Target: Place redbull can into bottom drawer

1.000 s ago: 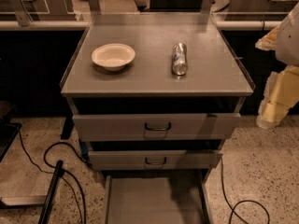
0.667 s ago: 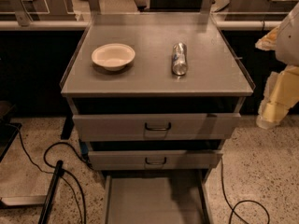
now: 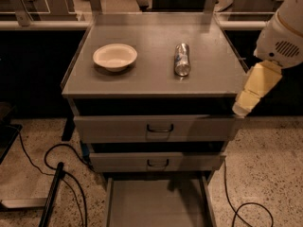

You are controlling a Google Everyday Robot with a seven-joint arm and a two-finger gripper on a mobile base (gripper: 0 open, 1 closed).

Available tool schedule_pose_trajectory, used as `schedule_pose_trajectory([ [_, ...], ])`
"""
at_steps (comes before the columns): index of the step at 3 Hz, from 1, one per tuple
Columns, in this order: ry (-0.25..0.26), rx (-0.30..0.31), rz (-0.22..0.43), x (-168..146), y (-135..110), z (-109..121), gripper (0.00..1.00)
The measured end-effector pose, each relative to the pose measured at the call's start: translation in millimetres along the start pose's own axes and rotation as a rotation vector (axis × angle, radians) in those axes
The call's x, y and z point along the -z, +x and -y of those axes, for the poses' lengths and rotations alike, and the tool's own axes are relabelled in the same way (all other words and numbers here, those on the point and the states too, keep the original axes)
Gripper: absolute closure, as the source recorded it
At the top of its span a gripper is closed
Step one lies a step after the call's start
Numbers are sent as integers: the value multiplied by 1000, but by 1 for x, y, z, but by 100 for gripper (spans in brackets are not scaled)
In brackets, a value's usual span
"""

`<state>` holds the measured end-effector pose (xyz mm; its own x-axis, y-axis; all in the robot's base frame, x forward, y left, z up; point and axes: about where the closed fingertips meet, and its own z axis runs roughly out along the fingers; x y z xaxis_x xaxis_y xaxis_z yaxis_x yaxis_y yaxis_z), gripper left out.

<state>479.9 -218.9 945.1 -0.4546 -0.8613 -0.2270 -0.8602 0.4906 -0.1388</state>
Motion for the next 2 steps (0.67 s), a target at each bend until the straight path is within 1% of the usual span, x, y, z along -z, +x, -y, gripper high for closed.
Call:
schedule_pose_trajectory([
  [1,-11,-117,-12,-18,-16,25,0],
  [2,-6,-132,-5,-19,-19,26,0],
])
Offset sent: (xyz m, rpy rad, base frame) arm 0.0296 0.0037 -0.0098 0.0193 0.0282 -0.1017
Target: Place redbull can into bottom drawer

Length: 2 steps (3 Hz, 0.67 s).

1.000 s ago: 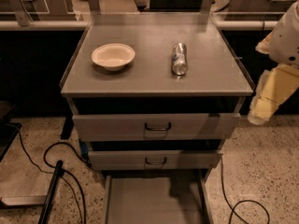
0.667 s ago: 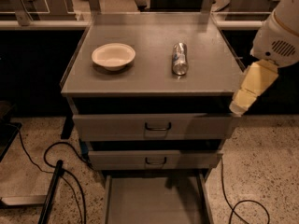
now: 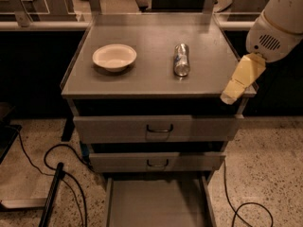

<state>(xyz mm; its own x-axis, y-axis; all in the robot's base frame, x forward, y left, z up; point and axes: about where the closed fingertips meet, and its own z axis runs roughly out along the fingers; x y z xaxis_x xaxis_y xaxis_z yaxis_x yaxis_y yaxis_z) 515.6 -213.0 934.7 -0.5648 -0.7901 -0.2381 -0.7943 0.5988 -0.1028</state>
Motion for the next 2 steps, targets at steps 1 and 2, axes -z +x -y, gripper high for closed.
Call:
schedule_pose_trajectory([
  [1,-7,-17,21,-3,-5,1,0],
  [2,-6,-91,43,-13,-28,9,0],
])
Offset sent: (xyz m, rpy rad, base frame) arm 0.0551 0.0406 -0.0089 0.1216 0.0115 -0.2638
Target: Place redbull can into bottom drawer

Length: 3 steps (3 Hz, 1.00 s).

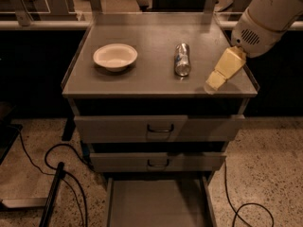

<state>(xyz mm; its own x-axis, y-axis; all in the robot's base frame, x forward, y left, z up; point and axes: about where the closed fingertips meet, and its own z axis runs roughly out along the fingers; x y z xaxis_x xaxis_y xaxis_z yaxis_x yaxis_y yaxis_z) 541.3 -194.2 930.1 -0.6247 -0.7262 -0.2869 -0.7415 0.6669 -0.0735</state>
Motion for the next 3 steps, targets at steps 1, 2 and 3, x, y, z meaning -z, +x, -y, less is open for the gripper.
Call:
schedule_pose_trajectory([
  [1,5,-108,22,-6,-29,6,0],
  [2,5,-108,22,-6,-29,6,0],
  [3,1,-165,33,-16,-46,11,0],
])
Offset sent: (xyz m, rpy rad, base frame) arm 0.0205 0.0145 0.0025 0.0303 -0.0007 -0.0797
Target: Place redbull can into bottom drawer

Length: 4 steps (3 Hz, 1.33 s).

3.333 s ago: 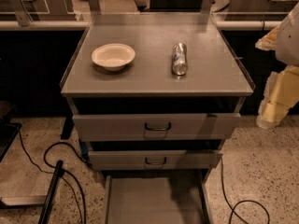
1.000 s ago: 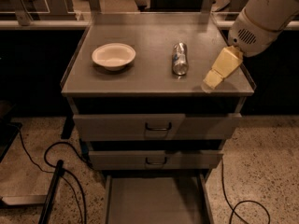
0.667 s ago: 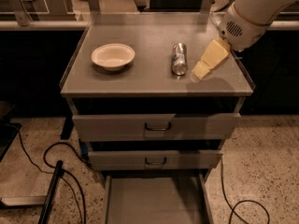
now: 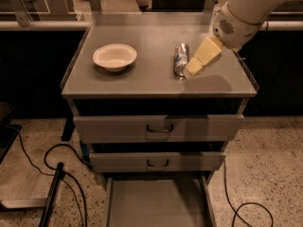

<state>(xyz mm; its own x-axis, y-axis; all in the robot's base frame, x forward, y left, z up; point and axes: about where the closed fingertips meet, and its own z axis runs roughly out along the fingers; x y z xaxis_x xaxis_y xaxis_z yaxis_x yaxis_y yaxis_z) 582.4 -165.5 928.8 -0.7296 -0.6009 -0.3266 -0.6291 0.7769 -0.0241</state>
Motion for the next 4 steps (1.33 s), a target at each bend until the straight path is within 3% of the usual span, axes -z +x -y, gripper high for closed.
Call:
schedule_pose_trajectory([
  [1,2,-101,-11,-16,-27,11,0],
  [2,-8,-159,-30,-25,-47,17,0],
  [4,-5,-178,5,-29,-61,17,0],
])
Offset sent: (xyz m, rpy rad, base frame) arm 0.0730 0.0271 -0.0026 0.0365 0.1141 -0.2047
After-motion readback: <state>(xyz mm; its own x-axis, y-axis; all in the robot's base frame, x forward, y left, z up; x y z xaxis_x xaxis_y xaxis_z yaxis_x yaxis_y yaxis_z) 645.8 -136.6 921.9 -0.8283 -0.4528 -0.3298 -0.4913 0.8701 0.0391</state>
